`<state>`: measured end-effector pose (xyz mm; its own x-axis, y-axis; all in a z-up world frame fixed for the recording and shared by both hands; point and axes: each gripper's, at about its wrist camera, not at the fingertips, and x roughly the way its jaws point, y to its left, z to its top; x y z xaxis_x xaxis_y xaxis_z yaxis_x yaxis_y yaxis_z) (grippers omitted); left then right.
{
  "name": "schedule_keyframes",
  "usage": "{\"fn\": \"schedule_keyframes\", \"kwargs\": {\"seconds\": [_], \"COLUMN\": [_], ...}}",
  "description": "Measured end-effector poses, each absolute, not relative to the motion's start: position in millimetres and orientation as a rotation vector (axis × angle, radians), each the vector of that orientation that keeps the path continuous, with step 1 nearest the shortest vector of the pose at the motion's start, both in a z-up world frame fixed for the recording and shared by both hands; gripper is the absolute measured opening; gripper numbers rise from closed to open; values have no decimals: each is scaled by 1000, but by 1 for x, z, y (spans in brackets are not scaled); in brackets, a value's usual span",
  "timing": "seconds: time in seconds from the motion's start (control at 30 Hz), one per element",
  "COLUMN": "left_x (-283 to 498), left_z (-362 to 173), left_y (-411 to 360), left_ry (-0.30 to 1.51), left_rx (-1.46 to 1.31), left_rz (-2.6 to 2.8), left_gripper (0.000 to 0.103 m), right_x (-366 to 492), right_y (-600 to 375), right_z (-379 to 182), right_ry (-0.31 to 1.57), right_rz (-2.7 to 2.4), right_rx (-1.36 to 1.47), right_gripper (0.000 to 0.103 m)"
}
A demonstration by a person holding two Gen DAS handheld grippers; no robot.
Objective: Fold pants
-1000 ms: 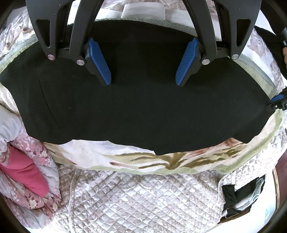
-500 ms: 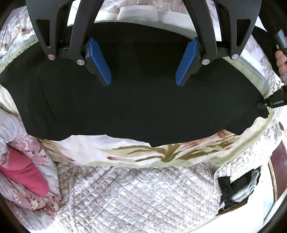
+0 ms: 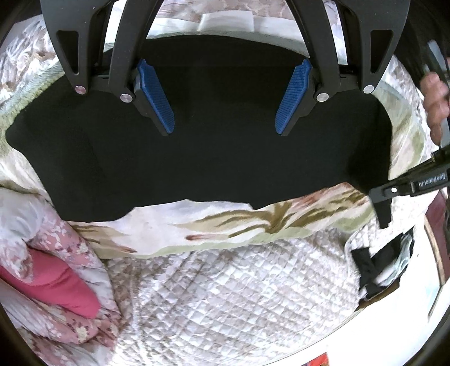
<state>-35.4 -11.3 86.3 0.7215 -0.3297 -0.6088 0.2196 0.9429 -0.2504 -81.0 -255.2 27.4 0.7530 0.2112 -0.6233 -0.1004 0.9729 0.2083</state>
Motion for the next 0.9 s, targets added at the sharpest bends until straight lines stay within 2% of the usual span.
{"fn": "schedule_keyframes", "kwargs": {"seconds": [0.3, 0.73, 0.87, 0.9], "left_x": [-57, -59, -45, -40], "left_z": [33, 65, 74, 73], "left_y": [-92, -39, -11, -4], "left_ry": [876, 849, 802, 795], "left_rx": [-36, -159, -180, -176], "left_rz": [-586, -639, -553, -509], "left_gripper": [8, 10, 23, 23], "right_x": [-75, -66, -54, -48], "right_y": [-290, -278, -269, -266], "right_z": [23, 25, 24, 23], "right_ry": [736, 750, 787, 808], "right_rz": [102, 278, 332, 339], "right_rx": [303, 384, 412, 407], "right_gripper": [74, 75, 74, 74]}}
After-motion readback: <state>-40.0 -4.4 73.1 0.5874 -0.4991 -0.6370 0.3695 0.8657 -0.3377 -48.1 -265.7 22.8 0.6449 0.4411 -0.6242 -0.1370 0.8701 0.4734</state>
